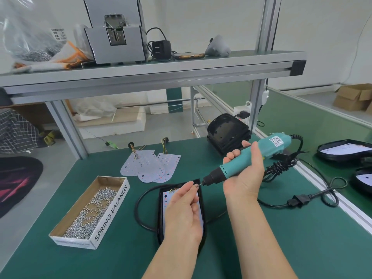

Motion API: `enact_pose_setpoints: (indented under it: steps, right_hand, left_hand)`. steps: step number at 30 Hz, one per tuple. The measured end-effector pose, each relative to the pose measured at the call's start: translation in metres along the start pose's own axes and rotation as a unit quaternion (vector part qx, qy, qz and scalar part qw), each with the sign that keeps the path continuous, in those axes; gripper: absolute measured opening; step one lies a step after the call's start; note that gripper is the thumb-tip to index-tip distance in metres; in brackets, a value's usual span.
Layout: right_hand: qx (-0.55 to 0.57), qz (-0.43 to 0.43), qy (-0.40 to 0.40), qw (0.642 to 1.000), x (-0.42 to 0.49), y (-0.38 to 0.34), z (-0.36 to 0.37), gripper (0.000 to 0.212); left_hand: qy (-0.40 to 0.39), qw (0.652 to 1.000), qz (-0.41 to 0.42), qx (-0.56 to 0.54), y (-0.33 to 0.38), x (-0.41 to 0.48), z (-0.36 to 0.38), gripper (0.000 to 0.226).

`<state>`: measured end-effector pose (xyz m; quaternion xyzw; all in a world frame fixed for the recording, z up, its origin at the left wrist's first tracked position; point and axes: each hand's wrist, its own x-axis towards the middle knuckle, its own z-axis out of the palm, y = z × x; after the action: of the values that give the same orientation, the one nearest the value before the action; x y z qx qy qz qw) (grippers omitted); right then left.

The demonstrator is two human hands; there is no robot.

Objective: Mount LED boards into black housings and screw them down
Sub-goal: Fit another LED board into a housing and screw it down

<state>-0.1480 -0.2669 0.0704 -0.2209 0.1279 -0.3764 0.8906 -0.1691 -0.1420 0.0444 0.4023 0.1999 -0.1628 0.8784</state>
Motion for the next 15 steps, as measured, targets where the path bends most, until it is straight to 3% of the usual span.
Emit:
enact_pose_setpoints:
  steps: [7, 9, 11, 12, 13, 15]
  right_hand:
    - [-0.066, -0.072, 0.023, 0.995, 0.002, -0.001, 0.013, 0.021]
    - [-0.079, -0.09, 0.016, 0.993, 0.004, -0.002, 0.015, 0.02]
    - [-0.102, -0.112, 0.008, 0.988, 0.006, -0.002, 0.018, 0.021]
    - [-0.119, -0.127, 0.006, 0.985, 0.006, -0.001, 0.019, 0.021]
    - [-0.137, -0.143, 0.005, 0.98, 0.007, 0.0, 0.02, 0.021]
    - [-0.169, -0.168, 0.001, 0.971, 0.006, 0.004, 0.022, 0.023]
  left_hand:
    - [-0.043, 0.998, 0.002, 0.041, 0.007, 0.004, -0.007, 0.023]
    - [-0.046, 0.994, 0.022, 0.095, 0.012, 0.009, -0.012, 0.02]
    - [-0.028, 0.972, 0.092, 0.216, 0.019, 0.018, -0.02, 0.011]
    - [-0.008, 0.938, 0.145, 0.313, 0.022, 0.024, -0.024, 0.009]
    - [0.007, 0.882, 0.191, 0.432, 0.026, 0.031, -0.028, 0.012]
    - [0.005, 0.725, 0.219, 0.653, 0.03, 0.042, -0.033, 0.025]
